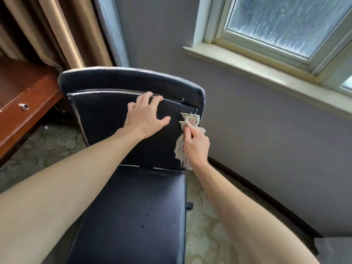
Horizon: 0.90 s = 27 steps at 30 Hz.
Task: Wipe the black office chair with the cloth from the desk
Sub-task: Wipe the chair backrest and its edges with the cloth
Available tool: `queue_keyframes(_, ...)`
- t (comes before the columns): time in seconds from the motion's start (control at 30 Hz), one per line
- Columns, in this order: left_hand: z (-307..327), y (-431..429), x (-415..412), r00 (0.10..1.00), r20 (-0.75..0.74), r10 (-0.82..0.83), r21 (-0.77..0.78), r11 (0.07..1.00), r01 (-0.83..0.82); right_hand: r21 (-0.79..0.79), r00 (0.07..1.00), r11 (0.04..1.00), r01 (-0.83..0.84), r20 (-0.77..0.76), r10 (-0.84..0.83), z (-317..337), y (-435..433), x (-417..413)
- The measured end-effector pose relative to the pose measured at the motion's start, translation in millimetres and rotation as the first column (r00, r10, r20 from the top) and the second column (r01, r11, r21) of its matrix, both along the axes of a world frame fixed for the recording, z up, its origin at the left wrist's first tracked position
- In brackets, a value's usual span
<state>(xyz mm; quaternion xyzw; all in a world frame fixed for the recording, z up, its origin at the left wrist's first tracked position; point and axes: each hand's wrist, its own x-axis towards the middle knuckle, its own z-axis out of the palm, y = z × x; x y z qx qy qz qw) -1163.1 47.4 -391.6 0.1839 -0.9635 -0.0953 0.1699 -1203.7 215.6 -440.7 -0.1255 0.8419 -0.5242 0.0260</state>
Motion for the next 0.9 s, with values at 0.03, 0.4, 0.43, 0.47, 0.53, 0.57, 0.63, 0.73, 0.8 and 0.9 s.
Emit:
queue_keyframes(0.03, 6, -2, -5, 1.0, 0.001, -0.004, 0.012, 1.0, 0.004, -0.013, 1.0, 1.0, -0.001, -0.006, 0.001, 7, -3, -4)
queue_keyframes(0.4, 51, -52, -72, 0.996, 0.082, -0.02, -0.005, 1.0, 0.02, 0.095, 0.977, 0.993, 0.066, -0.207, -0.045, 55, -37, -74)
queue_keyframes(0.43, 53, -59, -81, 0.995, 0.094, -0.034, -0.011, 0.999, 0.035, 0.114, 0.975, 0.99, 0.084, -0.216, -0.057, 58, -44, -82)
queue_keyframes(0.47, 54, -63, -87, 0.993, 0.111, -0.046, -0.019, 0.999, 0.048, 0.131, 0.974, 0.986, 0.099, -0.217, -0.069, 59, -48, -89)
queue_keyframes(0.53, 56, -74, -101, 0.982, 0.174, -0.076, -0.012, 0.997, 0.079, 0.171, 0.973, 0.977, 0.128, -0.213, -0.09, 60, -57, -103)
queue_keyframes(0.57, 58, -81, -109, 0.972, 0.214, -0.099, 0.01, 0.995, 0.099, 0.198, 0.972, 0.97, 0.14, -0.214, -0.096, 60, -62, -110)
queue_keyframes(0.63, 59, -91, -124, 0.944, 0.284, -0.167, 0.089, 0.985, 0.147, 0.243, 0.967, 0.957, 0.156, -0.234, -0.098, 61, -69, -120)
queue_keyframes(0.73, 60, -98, -137, 0.92, 0.309, -0.241, 0.193, 0.963, 0.188, 0.292, 0.952, 0.945, 0.147, -0.3, -0.055, 61, -77, -128)
queue_keyframes(0.8, 58, -98, -139, 0.922, 0.289, -0.257, 0.216, 0.956, 0.198, 0.283, 0.934, 0.949, 0.139, -0.355, -0.031, 62, -80, -129)
queue_keyframes(0.9, 60, -98, -138, 0.93, 0.273, -0.245, 0.198, 0.961, 0.195, 0.271, 0.91, 0.957, 0.103, -0.413, 0.019, 67, -93, -127)
